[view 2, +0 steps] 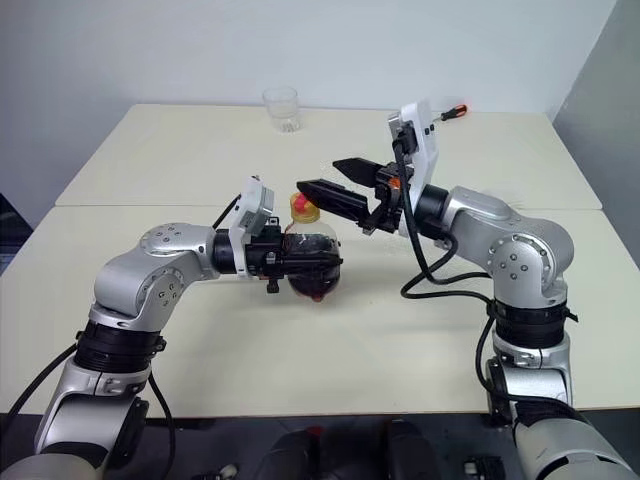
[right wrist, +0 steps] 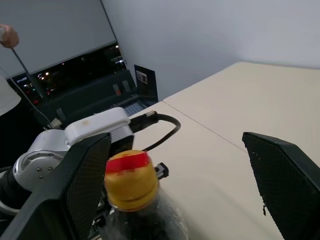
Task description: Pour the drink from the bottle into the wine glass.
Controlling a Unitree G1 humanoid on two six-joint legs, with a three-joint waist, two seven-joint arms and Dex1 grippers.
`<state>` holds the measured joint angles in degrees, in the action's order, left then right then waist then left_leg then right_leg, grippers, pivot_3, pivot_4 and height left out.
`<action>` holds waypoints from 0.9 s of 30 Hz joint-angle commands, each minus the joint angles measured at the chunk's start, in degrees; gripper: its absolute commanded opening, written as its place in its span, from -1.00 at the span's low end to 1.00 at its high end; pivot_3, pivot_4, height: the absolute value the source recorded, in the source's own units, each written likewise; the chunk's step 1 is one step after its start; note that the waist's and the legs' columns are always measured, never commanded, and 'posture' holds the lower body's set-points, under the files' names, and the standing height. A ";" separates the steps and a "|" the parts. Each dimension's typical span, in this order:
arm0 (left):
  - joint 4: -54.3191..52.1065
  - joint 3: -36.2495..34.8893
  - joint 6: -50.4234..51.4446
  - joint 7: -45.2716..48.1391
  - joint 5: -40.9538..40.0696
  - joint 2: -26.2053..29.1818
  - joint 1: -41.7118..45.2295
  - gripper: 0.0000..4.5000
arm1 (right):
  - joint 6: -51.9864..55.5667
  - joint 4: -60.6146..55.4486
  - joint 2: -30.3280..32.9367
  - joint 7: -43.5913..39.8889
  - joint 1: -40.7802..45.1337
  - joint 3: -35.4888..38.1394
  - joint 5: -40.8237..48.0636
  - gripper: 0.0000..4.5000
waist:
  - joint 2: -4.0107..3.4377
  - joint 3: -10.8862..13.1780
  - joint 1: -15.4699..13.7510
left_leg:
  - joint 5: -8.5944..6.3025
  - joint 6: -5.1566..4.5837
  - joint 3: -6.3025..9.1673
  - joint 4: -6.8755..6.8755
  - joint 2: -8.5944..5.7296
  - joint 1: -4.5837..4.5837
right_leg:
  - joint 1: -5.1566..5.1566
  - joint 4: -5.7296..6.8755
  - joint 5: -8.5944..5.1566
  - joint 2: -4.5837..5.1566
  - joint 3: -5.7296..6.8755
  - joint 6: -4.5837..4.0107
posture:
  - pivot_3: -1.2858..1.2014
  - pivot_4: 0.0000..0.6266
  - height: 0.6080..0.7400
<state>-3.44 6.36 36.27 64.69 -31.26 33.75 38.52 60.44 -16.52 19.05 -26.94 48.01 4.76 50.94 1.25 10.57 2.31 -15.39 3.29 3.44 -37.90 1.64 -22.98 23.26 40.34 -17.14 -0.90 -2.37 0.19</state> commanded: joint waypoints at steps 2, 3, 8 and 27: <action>0.13 -1.75 -2.31 0.88 0.12 0.44 2.23 -0.37 | -0.87 -2.91 -0.26 -0.11 -0.53 -0.17 1.11 0.99 | 0.00 0.00 -0.04 | 0.00 0.00 -0.01 -0.01 -0.01 0.00 | 0.00 0.01 0.00 0.00 -0.01 0.00 | 0.03 -0.52 1.00; 0.30 -1.72 -2.47 0.98 0.14 0.48 2.28 -0.37 | -0.96 -3.04 -0.50 -0.13 -0.59 -0.23 1.24 0.99 | 0.00 0.00 -0.04 | 0.00 0.00 -0.02 -0.01 -0.01 0.00 | 0.00 0.01 0.00 0.00 -0.01 0.00 | 0.03 -0.52 1.00; 0.83 -1.45 -2.87 1.27 0.41 0.16 2.67 -0.37 | -1.74 -2.97 -1.51 -0.10 -0.39 -1.01 0.40 0.99 | 0.00 0.00 -0.03 | 0.00 0.00 -0.02 0.01 0.00 0.00 | 0.00 0.01 0.00 0.00 -0.01 0.00 | 0.03 -0.52 1.00; 2.52 -1.29 -3.69 1.48 1.20 -0.69 4.38 -0.37 | -7.54 0.94 -4.66 -1.34 1.20 -4.06 -3.08 0.72 | 0.00 0.00 -0.03 | 0.00 0.00 -0.01 0.00 0.00 0.01 | 0.01 0.04 0.00 0.00 0.00 0.00 | 0.03 -0.52 1.00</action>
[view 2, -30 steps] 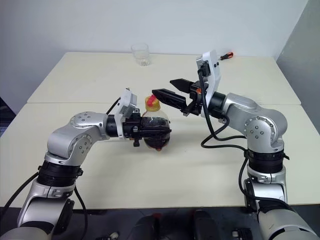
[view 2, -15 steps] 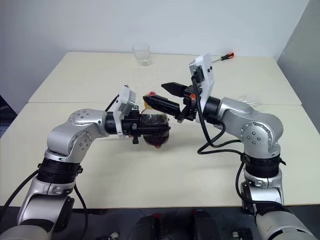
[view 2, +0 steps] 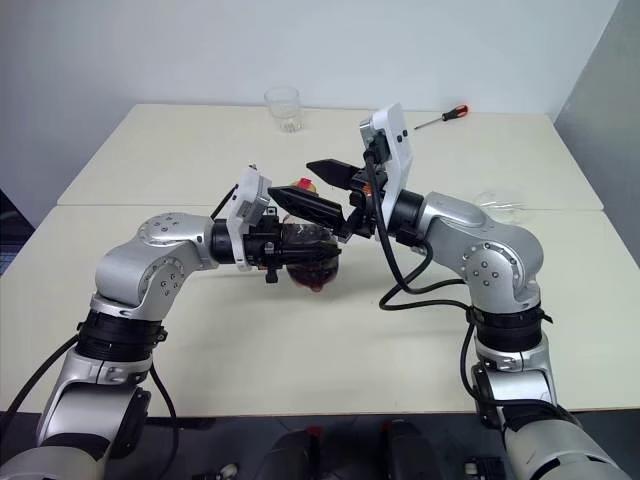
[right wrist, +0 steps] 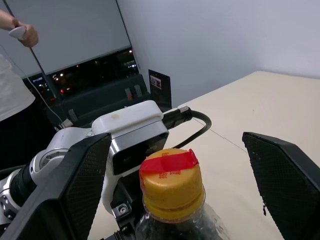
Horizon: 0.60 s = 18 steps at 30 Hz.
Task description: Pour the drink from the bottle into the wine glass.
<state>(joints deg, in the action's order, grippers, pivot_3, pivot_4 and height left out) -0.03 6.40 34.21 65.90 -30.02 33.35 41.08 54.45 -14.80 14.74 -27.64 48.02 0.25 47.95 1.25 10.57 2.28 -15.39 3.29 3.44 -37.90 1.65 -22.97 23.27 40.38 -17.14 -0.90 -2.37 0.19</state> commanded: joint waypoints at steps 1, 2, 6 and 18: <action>-0.76 -1.34 -1.68 0.28 0.01 -0.30 1.98 -0.37 | -1.67 -0.75 -0.42 -0.68 1.20 0.39 -0.09 0.58 | 0.00 0.00 0.00 | 0.00 0.00 0.00 0.00 0.00 0.00 | 0.00 0.00 0.00 0.00 0.00 0.00 | 0.03 -0.52 1.00; -0.61 -1.38 -1.73 0.30 0.04 -0.29 2.12 -0.37 | -1.79 -0.78 -0.48 -0.76 1.19 0.26 -0.13 0.44 | 0.00 0.00 0.00 | 0.00 0.00 0.00 0.00 0.00 0.00 | 0.00 0.00 0.00 0.00 0.00 0.00 | 0.03 -0.52 1.00; -0.02 -1.40 -2.01 0.18 0.28 -0.40 2.56 -0.37 | -2.01 -0.92 -0.43 -1.18 1.16 0.06 -0.06 -0.18 | 0.00 0.00 0.00 | 0.00 0.00 0.01 0.00 0.00 0.01 | 0.00 0.01 0.00 0.00 0.01 0.00 | 0.03 -0.52 1.00; -3.81 -3.03 -0.75 0.09 -2.06 -0.63 1.19 -0.37 | -2.70 -0.75 1.03 -5.71 1.51 -0.06 1.20 -0.45 | 0.00 0.00 0.00 | 0.00 0.00 0.01 -0.01 0.00 0.00 | 0.00 0.02 0.00 0.00 0.00 0.00 | 0.03 -0.52 1.00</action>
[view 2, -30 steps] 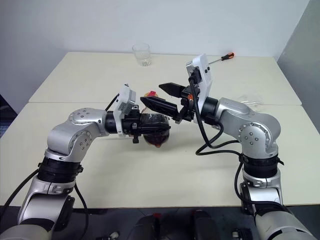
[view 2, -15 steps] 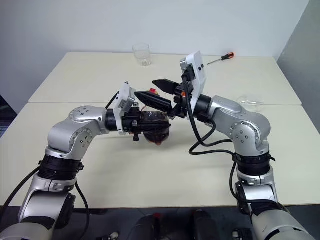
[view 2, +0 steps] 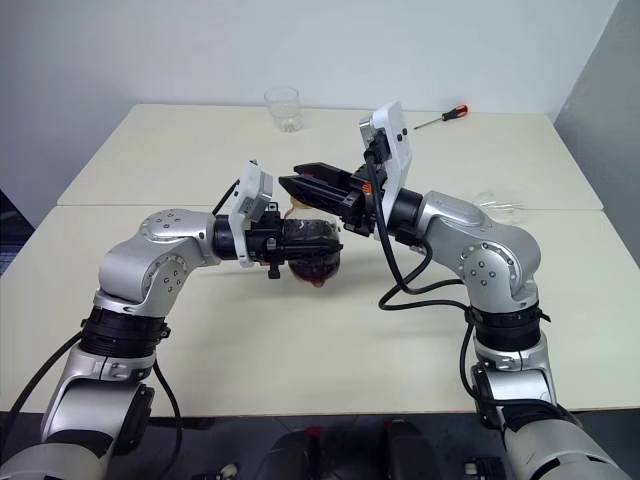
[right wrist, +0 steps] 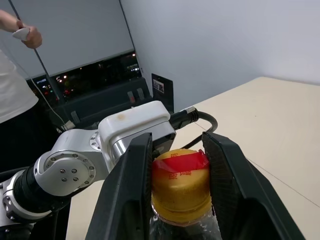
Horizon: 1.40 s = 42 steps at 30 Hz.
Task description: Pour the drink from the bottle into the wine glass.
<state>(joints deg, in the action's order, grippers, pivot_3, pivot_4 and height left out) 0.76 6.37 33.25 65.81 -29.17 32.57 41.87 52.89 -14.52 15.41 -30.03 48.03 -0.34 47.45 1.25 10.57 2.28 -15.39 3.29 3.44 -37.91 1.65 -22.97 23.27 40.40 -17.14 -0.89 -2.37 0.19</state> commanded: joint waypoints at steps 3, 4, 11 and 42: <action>-10.80 -4.72 2.62 -0.53 -5.92 0.83 -2.39 -0.37 | -0.42 -0.60 0.87 -6.50 1.73 1.92 4.56 -0.45 | 0.00 0.00 0.17 | 0.00 0.00 -0.03 0.03 0.03 0.00 | 0.01 -0.02 0.00 0.02 -0.03 0.00 | 0.03 -0.52 1.00; -13.14 -5.34 3.81 -0.94 -7.16 1.17 -3.48 -0.37 | -0.39 -0.66 1.29 -7.79 1.74 2.08 5.14 -0.45 | 0.00 0.00 0.19 | 0.00 0.00 -0.02 0.03 0.04 0.00 | 0.01 -0.02 0.00 0.03 -0.03 0.00 | 0.03 -0.52 1.00; -27.30 -10.74 13.86 -6.68 -19.45 3.17 -9.97 -0.37 | 2.29 -0.50 3.59 -17.64 2.91 1.46 12.04 -0.45 | -0.02 0.02 0.19 | 0.00 0.00 0.09 0.00 0.10 0.01 | -0.04 -0.03 -0.01 0.09 0.01 0.00 | 0.03 -0.52 1.00; -19.54 -9.82 12.93 -16.50 -18.45 3.66 -8.08 -0.37 | 9.01 -0.45 3.85 -7.40 5.22 5.40 20.11 0.98 | -0.02 0.02 -0.39 | 0.00 0.01 0.04 -0.02 -0.01 0.05 | -0.04 0.01 -0.01 0.02 0.01 0.00 | 0.03 -0.52 1.00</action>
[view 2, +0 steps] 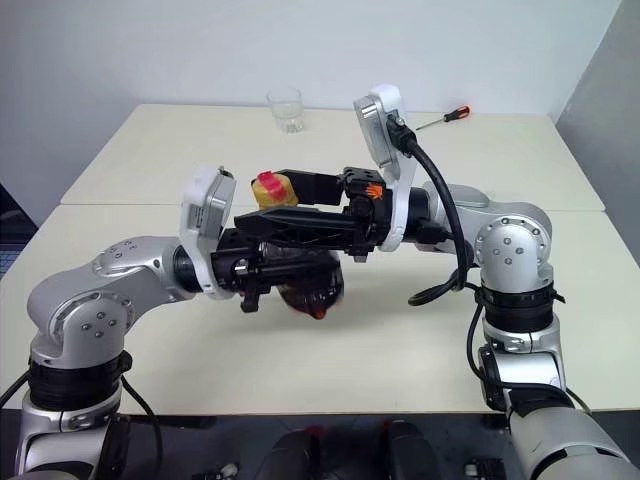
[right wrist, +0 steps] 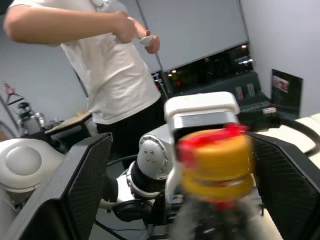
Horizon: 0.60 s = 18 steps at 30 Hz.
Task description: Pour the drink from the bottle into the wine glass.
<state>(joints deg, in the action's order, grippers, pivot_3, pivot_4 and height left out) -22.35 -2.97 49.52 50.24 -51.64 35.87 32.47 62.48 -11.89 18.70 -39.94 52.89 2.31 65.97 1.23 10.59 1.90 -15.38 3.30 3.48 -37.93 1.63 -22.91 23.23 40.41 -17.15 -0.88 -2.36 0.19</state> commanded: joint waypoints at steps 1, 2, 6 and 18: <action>4.53 -0.31 -3.92 -0.78 4.86 0.34 1.59 -0.37 | -0.98 -3.42 0.66 3.76 0.26 2.90 1.17 0.98 | 0.00 0.00 -0.01 | 0.00 0.00 -0.01 0.00 -0.01 0.00 | 0.00 0.00 0.00 0.00 -0.01 0.00 | 0.03 -0.52 1.00; 5.37 0.02 -4.93 -0.33 5.88 0.31 1.81 -0.37 | -1.69 -3.96 0.77 5.04 0.06 2.98 0.23 0.98 | 0.00 0.00 0.01 | 0.00 0.00 -0.03 0.00 -0.01 0.00 | 0.00 0.00 0.00 0.00 -0.02 0.00 | 0.03 -0.52 1.00; 7.83 0.85 -6.94 0.76 8.19 -0.45 3.11 -0.37 | -6.52 -5.91 1.28 8.18 -0.07 0.96 -7.30 0.98 | 0.00 0.00 0.07 | 0.00 0.00 -0.07 0.06 -0.01 -0.01 | 0.05 -0.02 0.00 -0.02 -0.04 0.00 | 0.03 -0.52 1.00; 11.31 2.02 -9.49 2.76 12.18 -1.96 4.41 -0.37 | -15.98 -6.27 0.54 10.61 0.31 -6.82 -24.21 0.98 | 0.00 0.00 0.03 | 0.00 0.00 -0.07 0.06 0.03 -0.05 | 0.06 -0.07 0.00 0.01 -0.05 0.00 | 0.03 -0.52 1.00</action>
<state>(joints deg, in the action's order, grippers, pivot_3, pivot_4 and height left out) -10.27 -0.25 41.76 52.16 -39.54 33.91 35.71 48.69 -16.26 19.51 -29.81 52.31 -4.05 43.69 1.23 10.59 1.93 -15.38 3.30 3.41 -37.87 1.67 -22.96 23.28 40.34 -17.14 -0.86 -2.41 0.19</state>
